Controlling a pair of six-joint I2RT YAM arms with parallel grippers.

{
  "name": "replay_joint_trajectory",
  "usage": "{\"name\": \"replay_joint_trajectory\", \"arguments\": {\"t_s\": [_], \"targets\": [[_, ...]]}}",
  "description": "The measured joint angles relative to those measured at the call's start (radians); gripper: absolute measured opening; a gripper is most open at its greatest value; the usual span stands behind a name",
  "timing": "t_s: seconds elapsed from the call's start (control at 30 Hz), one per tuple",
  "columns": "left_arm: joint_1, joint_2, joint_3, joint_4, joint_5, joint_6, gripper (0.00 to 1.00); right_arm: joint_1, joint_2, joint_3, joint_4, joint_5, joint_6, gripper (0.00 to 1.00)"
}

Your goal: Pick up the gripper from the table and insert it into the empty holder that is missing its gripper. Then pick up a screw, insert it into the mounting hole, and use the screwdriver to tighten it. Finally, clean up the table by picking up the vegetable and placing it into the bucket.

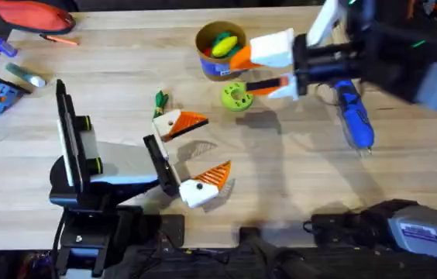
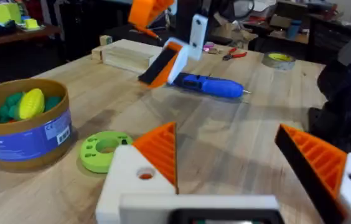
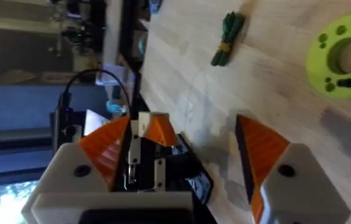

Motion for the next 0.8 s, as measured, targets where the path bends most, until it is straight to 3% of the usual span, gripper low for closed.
{"name": "replay_joint_trajectory", "arguments": {"t_s": [0.2,0.33,0.37,0.57,0.6,0.8], "targets": [[0.000,0.000,0.000,0.000,0.000,0.000,0.985,-0.041,-0.031,0.203,-0.475,0.171,-0.298,0.893],[0.000,0.000,0.000,0.000,0.000,0.000,0.985,-0.042,-0.026,0.321,-0.654,0.313,-0.447,0.894],[0.000,0.000,0.000,0.000,0.000,0.000,0.985,-0.037,-0.017,0.387,-0.751,0.431,-0.534,0.893],[0.000,0.000,0.000,0.000,0.000,0.000,0.985,0.034,0.041,0.441,-0.861,0.685,-0.634,0.892],[0.000,0.000,0.000,0.000,0.000,0.000,0.985,0.074,0.079,0.456,-0.873,0.787,-0.660,0.893],[0.000,0.000,0.000,0.000,0.000,0.000,0.985,0.149,0.137,0.488,-0.888,0.938,-0.691,0.892]]}}
